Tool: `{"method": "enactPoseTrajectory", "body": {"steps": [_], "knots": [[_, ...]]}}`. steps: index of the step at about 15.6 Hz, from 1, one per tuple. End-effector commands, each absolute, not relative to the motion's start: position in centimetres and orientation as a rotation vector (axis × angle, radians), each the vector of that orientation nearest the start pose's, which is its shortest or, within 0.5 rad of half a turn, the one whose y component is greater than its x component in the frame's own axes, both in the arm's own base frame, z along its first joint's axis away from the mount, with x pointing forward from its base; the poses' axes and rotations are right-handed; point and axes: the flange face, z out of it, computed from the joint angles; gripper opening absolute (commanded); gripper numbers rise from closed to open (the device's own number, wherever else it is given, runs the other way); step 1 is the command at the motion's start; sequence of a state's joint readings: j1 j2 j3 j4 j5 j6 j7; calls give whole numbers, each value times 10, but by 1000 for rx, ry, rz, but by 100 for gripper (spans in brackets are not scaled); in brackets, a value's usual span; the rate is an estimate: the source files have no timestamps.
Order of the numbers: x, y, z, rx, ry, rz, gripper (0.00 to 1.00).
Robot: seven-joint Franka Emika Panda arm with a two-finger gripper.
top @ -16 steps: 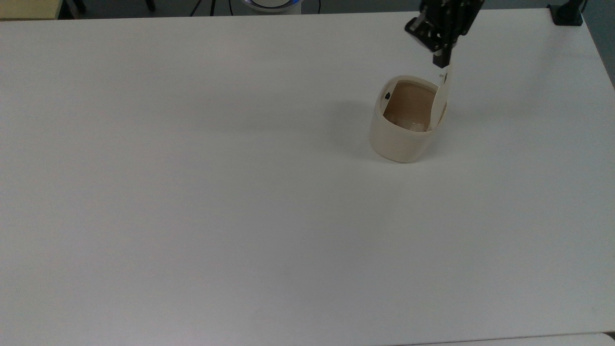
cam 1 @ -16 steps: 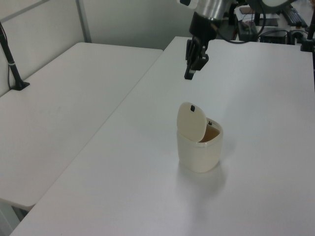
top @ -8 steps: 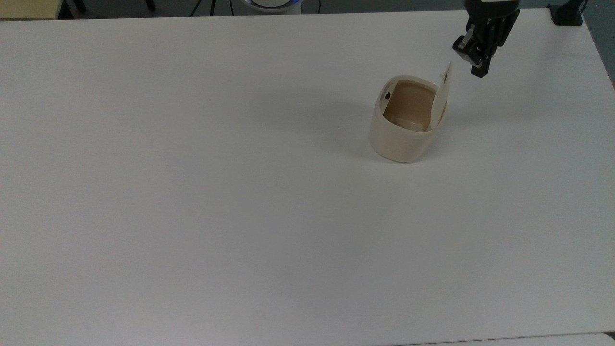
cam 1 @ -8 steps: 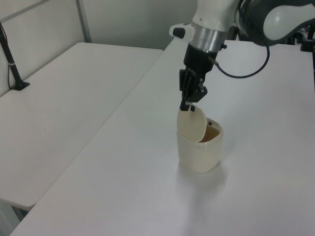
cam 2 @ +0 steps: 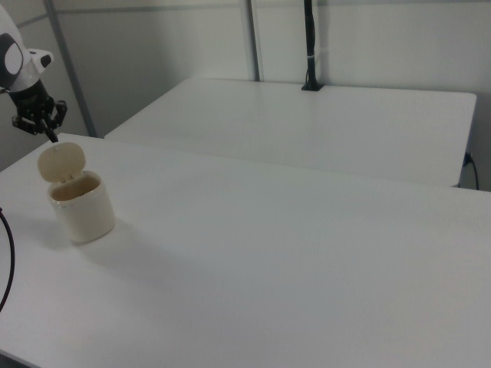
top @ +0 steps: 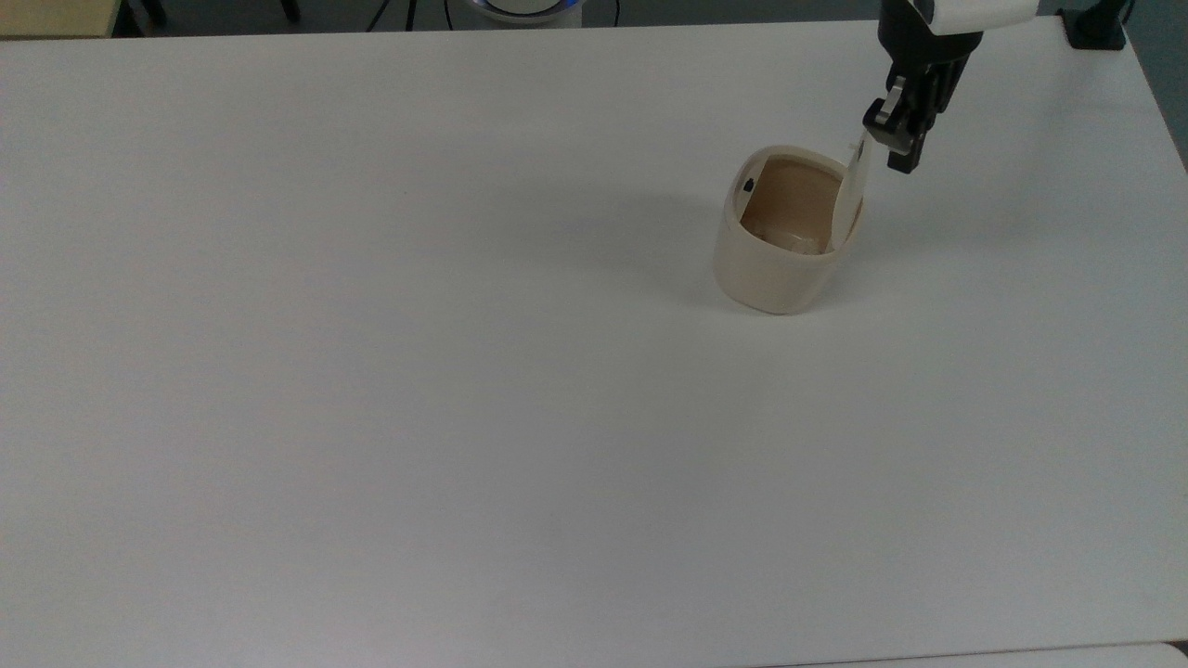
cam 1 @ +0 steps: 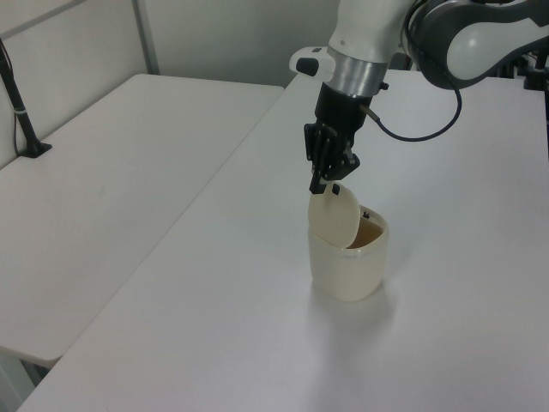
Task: Close the trash bin
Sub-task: 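Push the lid over and down onto the bin opening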
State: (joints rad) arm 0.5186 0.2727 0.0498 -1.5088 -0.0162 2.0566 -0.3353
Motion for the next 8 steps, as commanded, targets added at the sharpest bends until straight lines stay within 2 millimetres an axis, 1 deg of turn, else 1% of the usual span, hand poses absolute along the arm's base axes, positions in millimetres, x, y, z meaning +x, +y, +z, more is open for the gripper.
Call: {"method": "enactPoseTrajectory", "body": {"steps": [1,3,6,8], "knots": [[569,333,529,-2792,-1464,-287,6],[572,324,525,-2793,-1485,-253,6],[572,308,512,-2774,-1550,-120,5],[569,305,507,-2759,-1582,-54,6]]}}
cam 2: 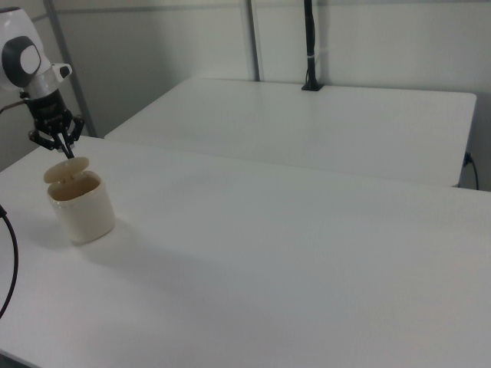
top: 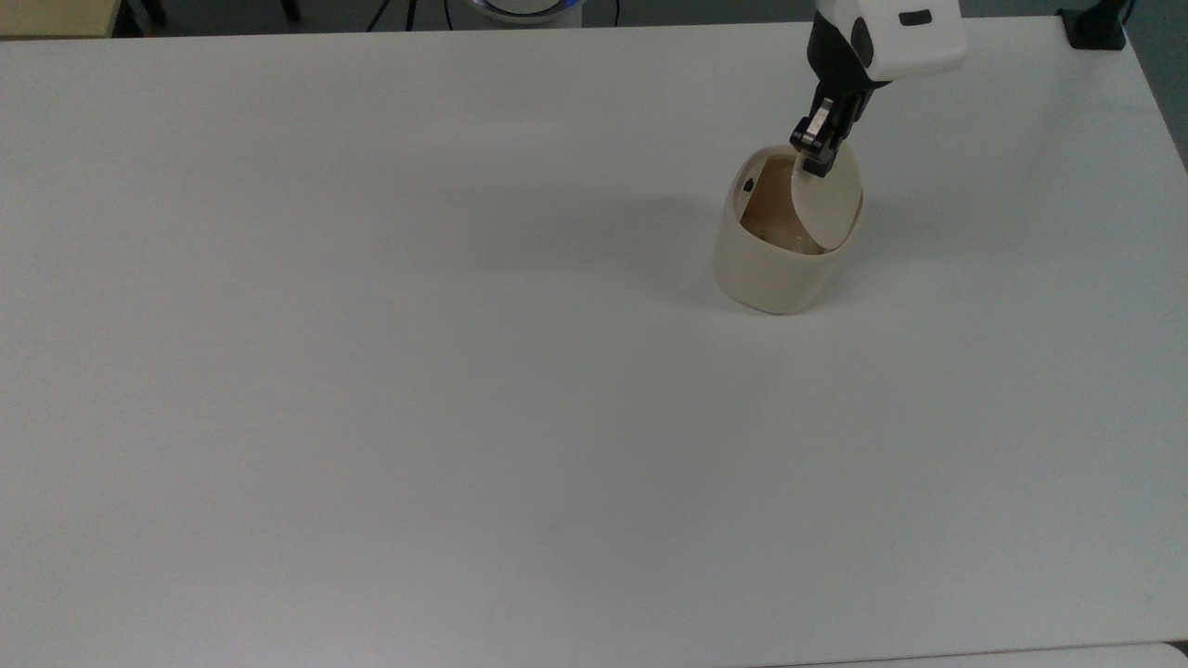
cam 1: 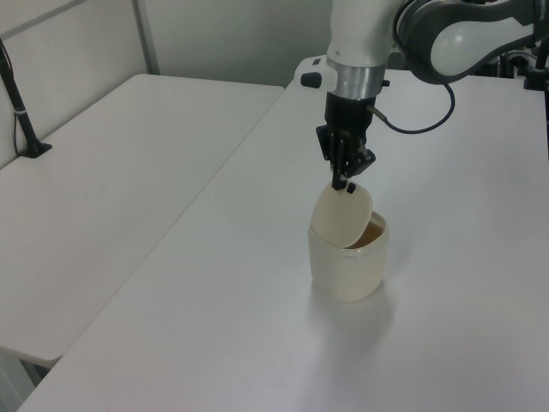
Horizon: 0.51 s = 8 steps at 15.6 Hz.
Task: Close the trash bin
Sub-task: 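Push the lid over and down onto the bin opening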
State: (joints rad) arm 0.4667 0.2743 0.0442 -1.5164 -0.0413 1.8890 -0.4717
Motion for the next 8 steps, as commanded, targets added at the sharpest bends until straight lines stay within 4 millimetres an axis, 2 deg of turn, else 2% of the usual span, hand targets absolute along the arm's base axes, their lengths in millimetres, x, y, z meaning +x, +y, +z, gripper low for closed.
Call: {"method": "enactPoseTrajectory", "body": {"steps": [1,5,8], "knots": [[567,305,500,-2755,-1589,-27,6],[562,306,480,-2759,-1621,40,5],[566,308,457,-2760,-1624,96,5]]}}
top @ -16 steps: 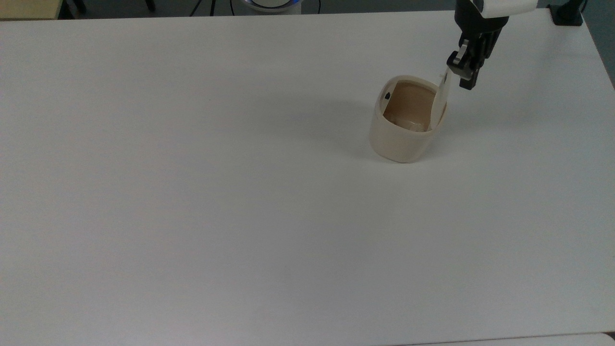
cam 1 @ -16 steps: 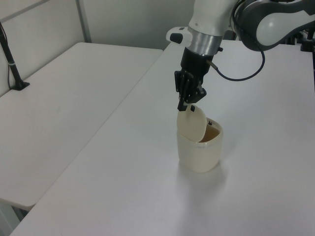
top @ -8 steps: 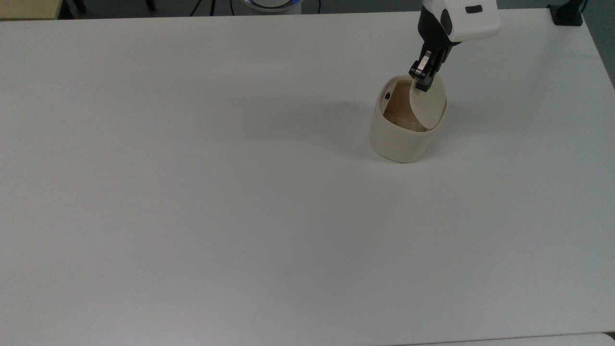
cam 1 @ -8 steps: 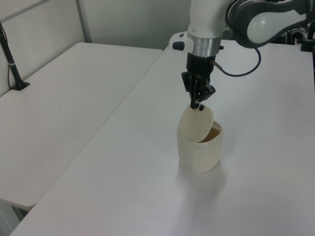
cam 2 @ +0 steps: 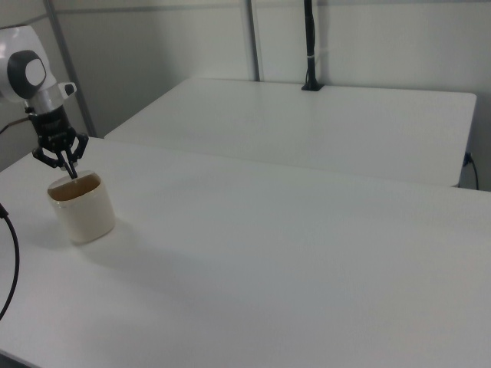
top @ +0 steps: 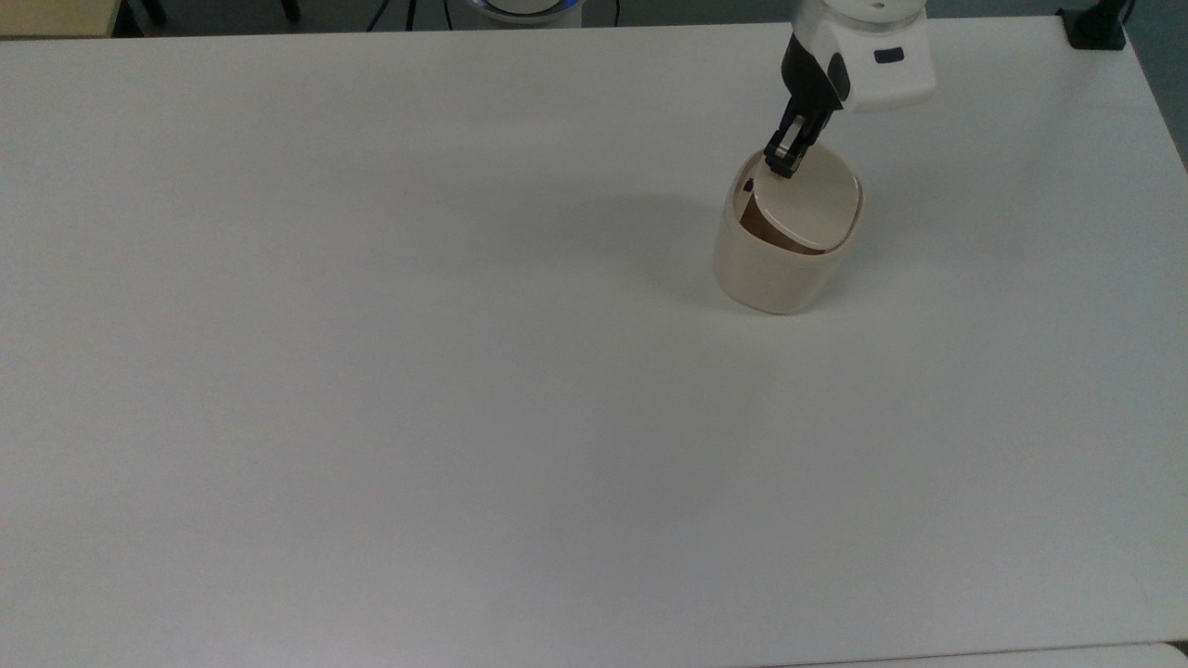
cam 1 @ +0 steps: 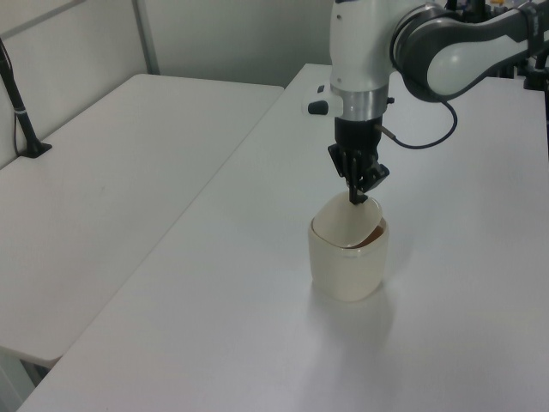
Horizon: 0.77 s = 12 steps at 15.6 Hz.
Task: Close the trash bin
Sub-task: 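Push the lid over and down onto the bin opening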
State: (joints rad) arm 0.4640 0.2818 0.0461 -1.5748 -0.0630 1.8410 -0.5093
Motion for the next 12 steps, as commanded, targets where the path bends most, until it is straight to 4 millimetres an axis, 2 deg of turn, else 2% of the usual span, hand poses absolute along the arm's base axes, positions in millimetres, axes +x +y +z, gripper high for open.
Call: {"method": "enactPoseTrajectory", "body": {"steps": [1,3,8,10,12], "knots": [[567,309,451,-2759,-1624,111,5],[568,311,439,-2759,-1623,137,5],[571,311,427,-2761,-1623,160,5],[574,308,437,-2770,-1597,138,6],[578,303,472,-2780,-1573,57,6]]}}
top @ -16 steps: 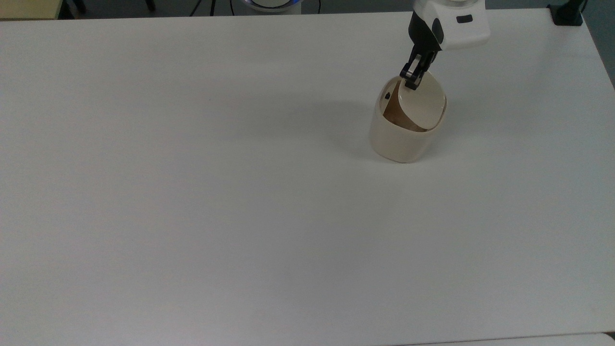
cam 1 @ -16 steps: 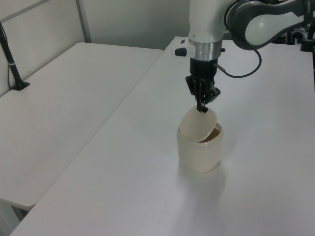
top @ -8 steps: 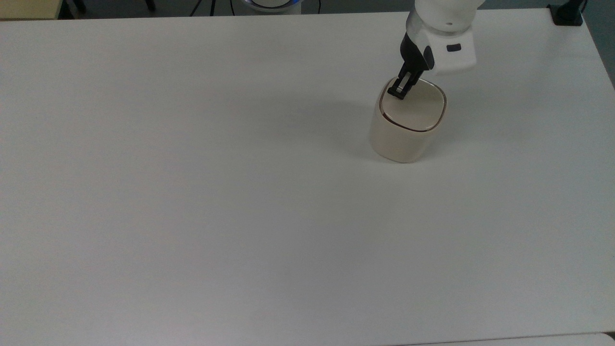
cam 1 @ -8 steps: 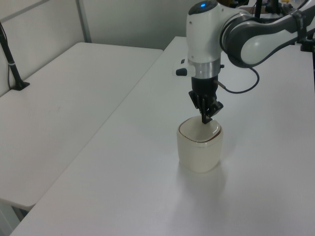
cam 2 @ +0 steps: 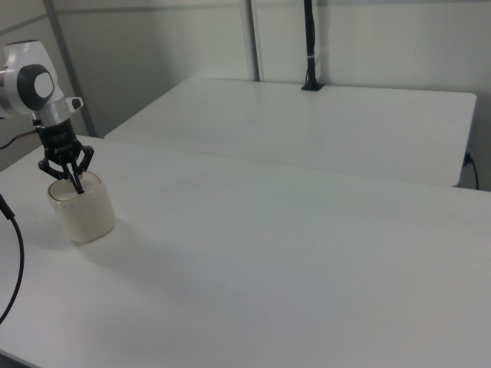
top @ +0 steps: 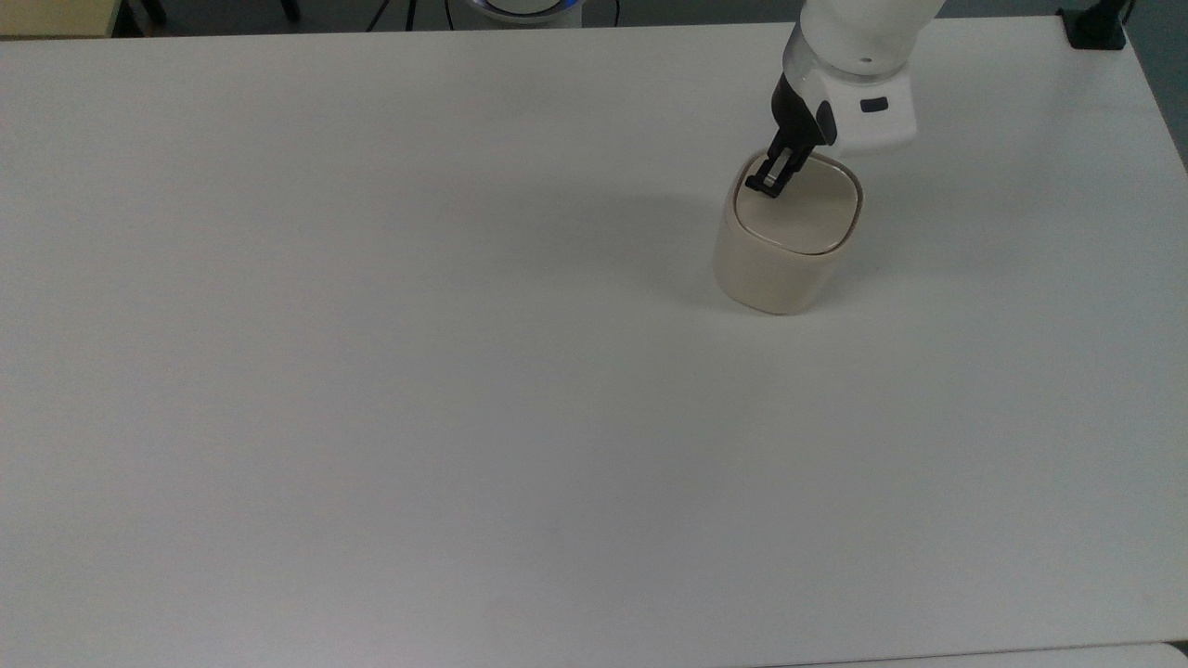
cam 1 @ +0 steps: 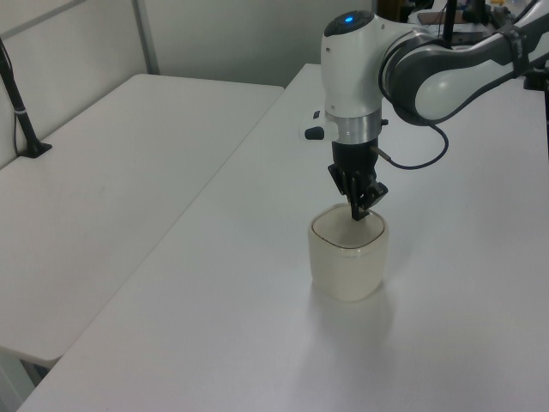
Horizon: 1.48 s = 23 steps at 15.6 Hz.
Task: Close the trash bin
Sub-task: 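Lift the gripper away from the closed lid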
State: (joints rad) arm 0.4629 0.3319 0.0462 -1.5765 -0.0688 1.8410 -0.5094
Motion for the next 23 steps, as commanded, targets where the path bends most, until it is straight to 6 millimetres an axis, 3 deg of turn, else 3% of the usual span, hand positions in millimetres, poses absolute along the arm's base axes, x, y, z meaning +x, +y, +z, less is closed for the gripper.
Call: {"method": "enactPoseTrajectory", "body": {"steps": [1,5,9,12,16,18,21,23], "knots": [[580,290,482,-2793,-1547,55,6],[589,235,517,-2911,-1332,62,6],[606,131,555,-3068,-923,-9,6],[594,61,587,-3136,-661,9,6],[570,-11,619,-3174,-448,45,5],[558,-31,627,-3186,-330,74,3],[551,-40,632,-3195,-200,81,2],[552,-39,633,-3190,-196,75,9]]}}
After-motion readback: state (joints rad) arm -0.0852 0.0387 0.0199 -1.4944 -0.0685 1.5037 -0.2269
